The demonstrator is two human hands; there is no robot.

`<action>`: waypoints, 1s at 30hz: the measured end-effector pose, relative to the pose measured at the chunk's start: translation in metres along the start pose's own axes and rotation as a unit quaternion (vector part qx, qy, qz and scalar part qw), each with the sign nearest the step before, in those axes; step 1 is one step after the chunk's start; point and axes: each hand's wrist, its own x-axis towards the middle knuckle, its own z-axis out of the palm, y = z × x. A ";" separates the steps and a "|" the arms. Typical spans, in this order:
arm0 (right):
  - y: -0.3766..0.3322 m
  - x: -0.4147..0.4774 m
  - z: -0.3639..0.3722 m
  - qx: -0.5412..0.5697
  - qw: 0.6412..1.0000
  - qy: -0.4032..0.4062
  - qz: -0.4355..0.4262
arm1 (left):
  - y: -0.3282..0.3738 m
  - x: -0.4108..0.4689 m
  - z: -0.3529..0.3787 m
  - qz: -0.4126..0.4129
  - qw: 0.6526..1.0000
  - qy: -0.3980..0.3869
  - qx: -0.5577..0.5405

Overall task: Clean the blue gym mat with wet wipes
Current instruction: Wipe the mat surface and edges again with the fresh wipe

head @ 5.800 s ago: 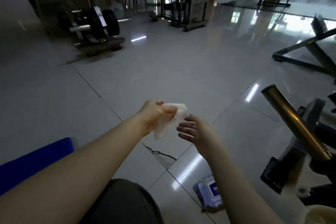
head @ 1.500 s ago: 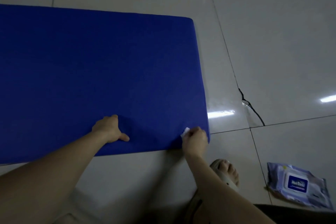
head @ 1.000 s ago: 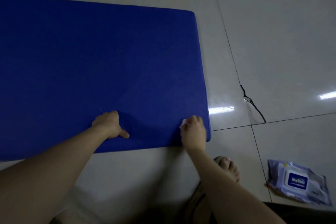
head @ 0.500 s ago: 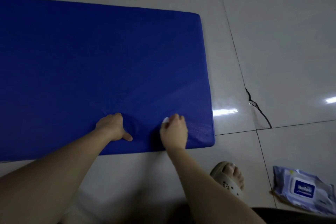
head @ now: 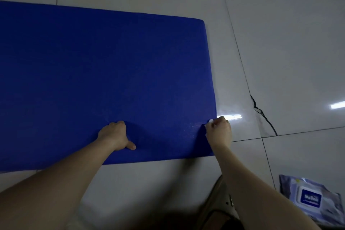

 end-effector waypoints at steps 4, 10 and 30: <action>-0.018 -0.003 0.010 0.034 0.995 0.023 0.096 | 0.000 0.001 0.002 0.000 1.000 0.007 -0.001; -0.077 -0.056 0.054 -0.021 0.995 -0.035 -0.095 | -0.001 0.003 0.001 0.001 1.000 0.006 0.006; -0.033 0.022 0.009 0.020 0.999 0.020 0.041 | 0.001 0.003 0.000 0.000 1.000 0.002 0.003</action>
